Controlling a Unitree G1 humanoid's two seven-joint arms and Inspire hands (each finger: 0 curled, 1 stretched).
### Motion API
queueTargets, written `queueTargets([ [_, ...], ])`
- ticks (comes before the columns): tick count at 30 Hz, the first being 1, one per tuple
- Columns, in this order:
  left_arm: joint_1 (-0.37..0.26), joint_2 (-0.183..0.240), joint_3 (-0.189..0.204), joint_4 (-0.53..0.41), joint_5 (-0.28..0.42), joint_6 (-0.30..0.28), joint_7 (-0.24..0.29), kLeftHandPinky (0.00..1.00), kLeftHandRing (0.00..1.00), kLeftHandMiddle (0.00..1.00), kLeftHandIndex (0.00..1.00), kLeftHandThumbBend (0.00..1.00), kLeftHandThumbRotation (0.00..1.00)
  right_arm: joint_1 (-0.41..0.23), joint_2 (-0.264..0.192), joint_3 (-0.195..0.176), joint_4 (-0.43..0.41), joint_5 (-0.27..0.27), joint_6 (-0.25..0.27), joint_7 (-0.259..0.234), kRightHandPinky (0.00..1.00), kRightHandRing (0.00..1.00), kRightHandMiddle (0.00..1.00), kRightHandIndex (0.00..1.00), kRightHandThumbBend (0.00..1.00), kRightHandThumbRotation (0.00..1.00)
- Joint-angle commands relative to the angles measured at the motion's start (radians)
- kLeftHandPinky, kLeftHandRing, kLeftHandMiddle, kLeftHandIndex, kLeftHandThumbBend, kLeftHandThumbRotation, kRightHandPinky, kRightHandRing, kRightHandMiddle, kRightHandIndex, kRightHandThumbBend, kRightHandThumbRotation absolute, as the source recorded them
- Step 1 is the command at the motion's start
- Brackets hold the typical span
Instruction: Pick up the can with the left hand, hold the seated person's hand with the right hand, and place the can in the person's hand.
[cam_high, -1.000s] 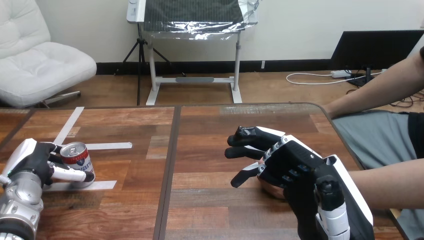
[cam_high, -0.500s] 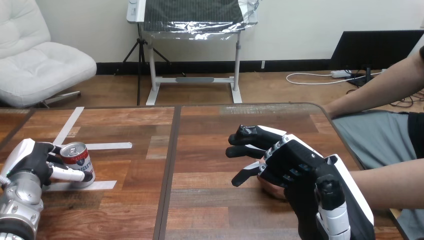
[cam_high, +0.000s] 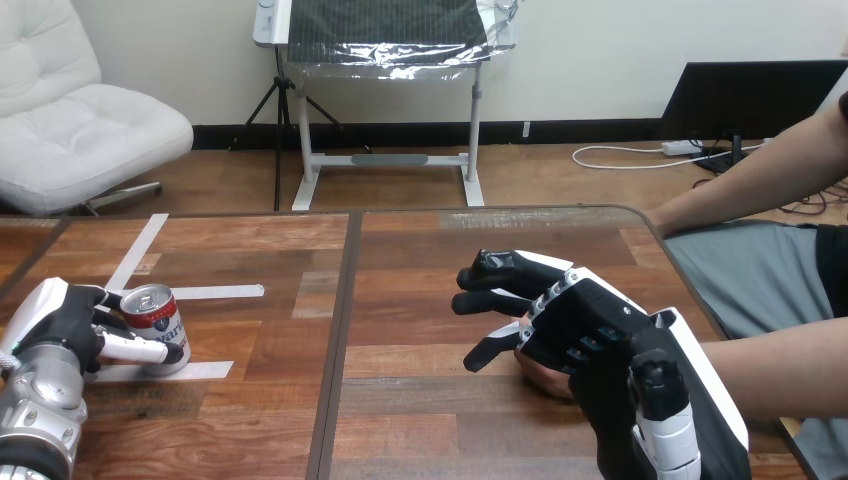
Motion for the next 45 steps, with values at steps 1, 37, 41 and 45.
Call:
queueTargets([
  [1, -0.088, 0.0, -0.015, -0.008, 0.007, 0.0, 0.024, 0.58, 0.65, 0.69, 0.68, 0.8, 0.06, -0.022, 0.013, -0.007, -0.048, -0.002, -0.02, -0.01, 0.53, 0.74, 0.77, 0.75, 0.78, 0.92],
  [37, -0.082, -0.012, -0.026, -0.005, 0.002, -0.01, 0.066, 0.62, 0.73, 0.78, 0.78, 0.88, 0.2, -0.007, 0.012, -0.006, -0.051, -0.002, -0.03, -0.004, 0.55, 0.75, 0.77, 0.76, 0.75, 0.93],
  [41, -0.084, -0.013, -0.028, -0.007, 0.003, -0.007, 0.065, 0.63, 0.74, 0.79, 0.79, 0.87, 0.2, -0.004, 0.013, -0.006, -0.055, -0.005, -0.029, -0.007, 0.55, 0.75, 0.77, 0.76, 0.75, 0.93],
  [45, -0.085, -0.014, -0.029, -0.006, 0.004, -0.008, 0.065, 0.64, 0.75, 0.8, 0.8, 0.87, 0.21, 0.0, 0.013, -0.005, -0.058, -0.007, -0.027, -0.009, 0.55, 0.75, 0.77, 0.76, 0.75, 0.93],
])
